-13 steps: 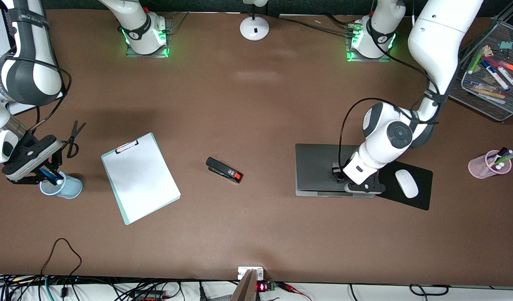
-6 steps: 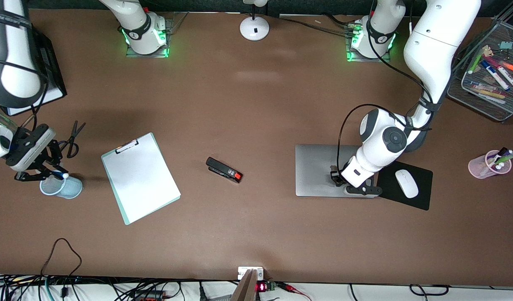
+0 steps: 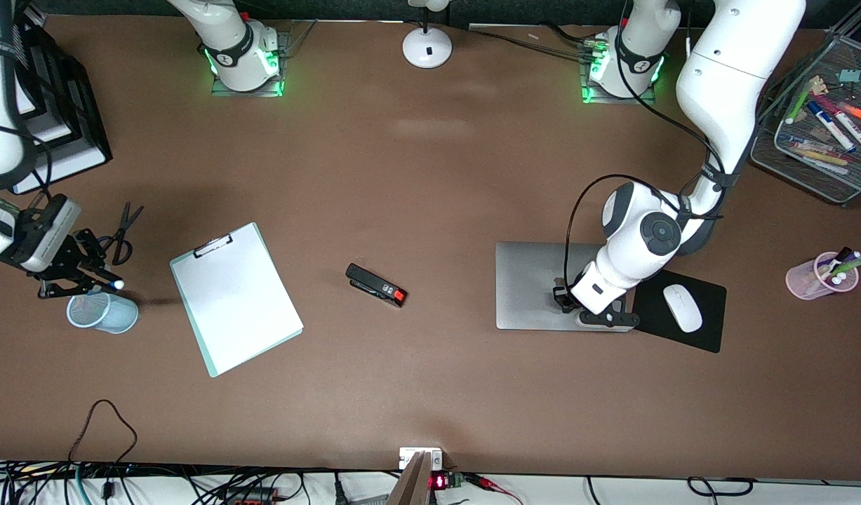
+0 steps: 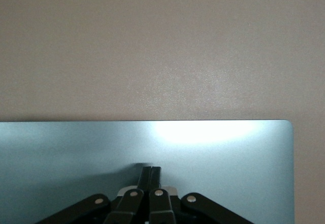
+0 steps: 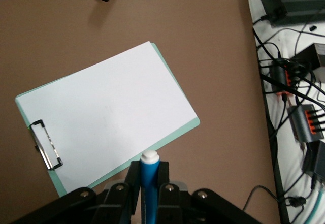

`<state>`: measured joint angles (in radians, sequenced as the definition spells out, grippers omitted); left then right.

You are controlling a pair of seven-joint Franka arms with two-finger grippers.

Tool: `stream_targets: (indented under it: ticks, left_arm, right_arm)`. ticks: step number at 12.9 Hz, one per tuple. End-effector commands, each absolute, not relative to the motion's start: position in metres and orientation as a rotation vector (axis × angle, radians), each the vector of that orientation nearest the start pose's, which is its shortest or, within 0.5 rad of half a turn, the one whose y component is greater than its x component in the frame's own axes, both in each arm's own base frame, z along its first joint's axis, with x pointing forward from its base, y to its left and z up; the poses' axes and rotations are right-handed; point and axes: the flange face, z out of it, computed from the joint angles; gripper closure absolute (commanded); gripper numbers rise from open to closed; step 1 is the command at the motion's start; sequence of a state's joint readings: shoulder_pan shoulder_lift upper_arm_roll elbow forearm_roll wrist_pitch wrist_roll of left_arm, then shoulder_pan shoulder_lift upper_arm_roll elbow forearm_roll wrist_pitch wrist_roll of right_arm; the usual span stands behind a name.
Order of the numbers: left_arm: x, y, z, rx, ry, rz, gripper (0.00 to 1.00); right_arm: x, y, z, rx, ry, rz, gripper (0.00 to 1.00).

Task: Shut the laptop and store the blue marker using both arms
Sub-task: 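Lower the marker into the light blue cup while the left gripper presses the lid shut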

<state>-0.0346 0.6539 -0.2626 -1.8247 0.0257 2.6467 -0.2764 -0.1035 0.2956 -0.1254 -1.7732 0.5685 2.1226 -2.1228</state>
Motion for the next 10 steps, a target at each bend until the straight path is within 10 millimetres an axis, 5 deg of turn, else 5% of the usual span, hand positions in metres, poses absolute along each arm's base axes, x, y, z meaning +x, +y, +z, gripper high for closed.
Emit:
stream_targets:
  ticks: [1,6,10]
  left_arm:
    - [0.648,-0.182,0.204,-3.303,-0.020,-0.272,1.00]
    - [0.649,-0.177,0.243,-3.282,-0.004,-0.234,1.00]
    - [0.647,-0.173,0.307,-3.238,0.027,-0.105,1.00]
  right_arm:
    - [0.625,-0.144,0.390,2.145,2.406,0.822,0.89]
    - [0.627,-0.195,0.372,2.078,2.496,0.844,0.89]
    - [0.631,-0.213,0.349,2.130,2.543,0.945,0.89]
